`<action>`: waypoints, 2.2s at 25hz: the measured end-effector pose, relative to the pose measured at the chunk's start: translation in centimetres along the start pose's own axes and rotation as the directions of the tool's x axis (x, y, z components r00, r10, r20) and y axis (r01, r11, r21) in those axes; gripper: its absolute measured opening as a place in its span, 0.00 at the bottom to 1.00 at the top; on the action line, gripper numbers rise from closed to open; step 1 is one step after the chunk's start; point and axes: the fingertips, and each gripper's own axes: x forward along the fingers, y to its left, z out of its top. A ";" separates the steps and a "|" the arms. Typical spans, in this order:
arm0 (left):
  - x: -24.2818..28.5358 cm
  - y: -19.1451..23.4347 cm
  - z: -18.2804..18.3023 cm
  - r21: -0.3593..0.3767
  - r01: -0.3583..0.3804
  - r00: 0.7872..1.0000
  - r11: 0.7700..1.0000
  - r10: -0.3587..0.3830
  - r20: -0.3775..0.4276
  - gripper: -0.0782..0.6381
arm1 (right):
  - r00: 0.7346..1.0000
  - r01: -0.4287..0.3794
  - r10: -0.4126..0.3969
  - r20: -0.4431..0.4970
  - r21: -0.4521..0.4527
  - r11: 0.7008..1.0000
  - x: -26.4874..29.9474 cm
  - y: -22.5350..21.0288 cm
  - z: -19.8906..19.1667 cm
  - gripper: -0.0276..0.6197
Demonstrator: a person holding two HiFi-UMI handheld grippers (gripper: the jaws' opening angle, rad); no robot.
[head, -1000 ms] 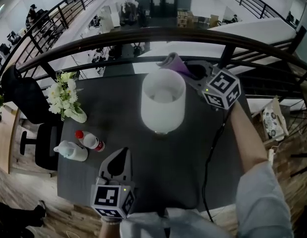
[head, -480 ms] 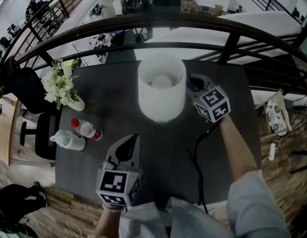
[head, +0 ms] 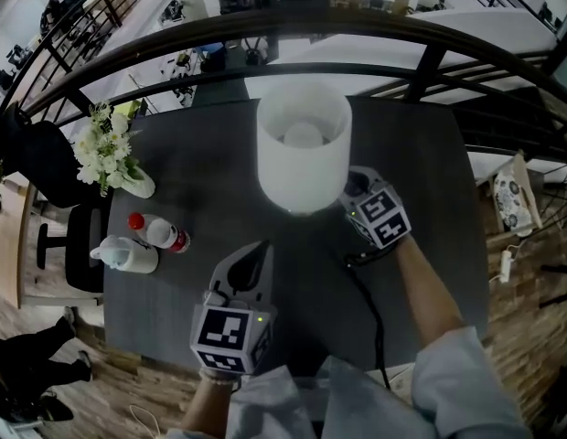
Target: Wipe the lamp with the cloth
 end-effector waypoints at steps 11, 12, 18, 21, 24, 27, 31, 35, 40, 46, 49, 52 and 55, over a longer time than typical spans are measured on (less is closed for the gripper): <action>-1.4 1.8 -1.1 -0.014 0.040 0.999 0.999 -0.040 -0.016 0.12 | 0.986 0.151 -0.140 -0.093 0.115 0.982 -1.1 5.7 -4.3 0.19; -1.6 2.0 -1.2 -0.016 0.042 0.999 0.999 -0.042 -0.017 0.12 | 0.984 0.159 -0.146 -0.104 0.122 0.980 -1.2 6.3 -4.6 0.19; -2.5 3.3 -1.7 -0.020 0.049 0.999 0.999 -0.049 -0.018 0.12 | 0.979 0.154 -0.131 -0.159 0.142 0.978 -1.1 11.4 -5.7 0.19; -3.0 4.2 -1.9 -0.023 0.048 0.999 0.999 -0.049 -0.015 0.12 | 0.979 0.141 -0.116 -0.165 0.149 0.979 -0.3 13.9 -5.3 0.19; -3.7 5.1 -2.0 -0.031 0.041 0.999 0.999 -0.041 -0.014 0.12 | 0.981 0.124 -0.099 -0.164 0.154 0.980 0.7 15.9 -4.4 0.19; -4.3 6.1 -2.2 -0.040 0.032 0.999 0.999 -0.032 -0.012 0.12 | 0.986 0.092 -0.069 -0.151 0.152 0.984 2.2 17.9 -2.8 0.19; -5.6 7.7 -3.0 -0.069 0.015 0.999 0.998 -0.018 -0.043 0.12 | 0.996 0.039 -0.022 -0.088 0.197 0.980 5.1 20.5 0.1 0.19; -6.8 10.0 -3.3 -0.065 -0.021 0.999 0.998 0.019 -0.036 0.12 | 0.997 0.064 -0.053 -0.051 0.245 0.967 8.1 20.1 2.7 0.19; -7.4 11.6 -4.4 -0.070 -0.035 0.997 0.997 0.031 -0.064 0.12 | 0.977 0.210 -0.203 -0.061 0.379 0.901 9.9 16.5 3.8 0.19; -7.0 11.5 -4.7 -0.060 -0.020 0.998 0.998 0.016 -0.062 0.12 | 0.962 0.275 -0.256 -0.099 0.360 0.892 8.2 14.2 2.3 0.19; -6.7 10.6 -5.1 -0.059 0.000 0.997 0.998 -0.004 -0.075 0.12 | 0.956 0.290 -0.266 -0.120 0.301 0.908 6.3 13.5 1.1 0.19; -6.2 9.4 -5.1 -0.055 0.023 0.996 0.998 -0.027 -0.082 0.12 | 0.951 0.304 -0.280 -0.131 0.237 0.923 4.2 12.4 0.1 0.19; -5.8 8.2 -4.9 -0.050 0.039 0.996 0.998 -0.043 -0.082 0.12 | 0.943 0.328 -0.305 -0.132 0.221 0.918 2.1 11.1 -0.5 0.19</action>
